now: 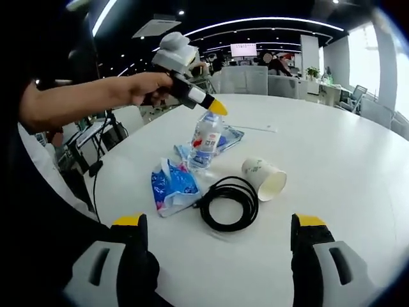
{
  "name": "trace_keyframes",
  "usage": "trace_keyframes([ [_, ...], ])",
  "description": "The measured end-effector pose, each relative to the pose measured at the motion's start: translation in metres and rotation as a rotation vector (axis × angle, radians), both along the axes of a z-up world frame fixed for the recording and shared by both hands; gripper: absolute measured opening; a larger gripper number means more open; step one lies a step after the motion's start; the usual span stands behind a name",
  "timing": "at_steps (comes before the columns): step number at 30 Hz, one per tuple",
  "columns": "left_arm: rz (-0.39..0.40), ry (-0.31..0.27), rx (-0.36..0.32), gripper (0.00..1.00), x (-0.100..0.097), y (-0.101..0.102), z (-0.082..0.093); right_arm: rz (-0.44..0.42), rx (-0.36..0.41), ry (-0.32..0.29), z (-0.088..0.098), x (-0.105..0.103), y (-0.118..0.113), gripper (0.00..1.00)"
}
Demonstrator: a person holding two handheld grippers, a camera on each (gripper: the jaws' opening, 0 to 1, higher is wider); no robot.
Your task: Arrange the tabletop items into an orderly group along one side of the table until the central work area is clear of visible clutter.
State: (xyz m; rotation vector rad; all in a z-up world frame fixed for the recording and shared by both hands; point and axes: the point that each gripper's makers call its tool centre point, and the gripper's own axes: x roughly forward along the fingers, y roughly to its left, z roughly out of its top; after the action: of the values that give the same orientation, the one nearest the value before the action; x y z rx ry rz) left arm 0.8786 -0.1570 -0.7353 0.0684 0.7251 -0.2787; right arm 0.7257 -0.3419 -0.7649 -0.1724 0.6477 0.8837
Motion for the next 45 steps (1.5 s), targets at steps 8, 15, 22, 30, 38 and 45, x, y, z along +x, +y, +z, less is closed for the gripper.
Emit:
trace_keyframes([
  [8,0.106,-0.041,-0.012,0.21,-0.018,0.012,0.006,0.015,0.002,0.004,-0.001,-0.005,0.004,0.89],
  [15,0.155,-0.114,0.016,0.21,-0.030,0.009,0.009,0.022,0.004,0.006,-0.001,-0.008,0.005,0.89],
  [22,0.196,-0.168,0.027,0.21,-0.044,0.011,0.010,0.018,0.011,-0.004,0.003,-0.008,0.005,0.89],
  [30,0.245,-0.203,0.011,0.22,-0.055,0.019,0.009,0.026,0.055,-0.036,0.011,-0.007,0.012,0.94],
  [38,0.121,-0.209,0.075,0.23,-0.060,0.016,0.006,0.036,0.049,-0.022,0.007,-0.008,0.015,0.94],
  [45,-0.005,-0.211,0.067,0.33,-0.063,0.014,0.009,0.034,0.051,-0.023,0.008,-0.008,0.018,0.94],
])
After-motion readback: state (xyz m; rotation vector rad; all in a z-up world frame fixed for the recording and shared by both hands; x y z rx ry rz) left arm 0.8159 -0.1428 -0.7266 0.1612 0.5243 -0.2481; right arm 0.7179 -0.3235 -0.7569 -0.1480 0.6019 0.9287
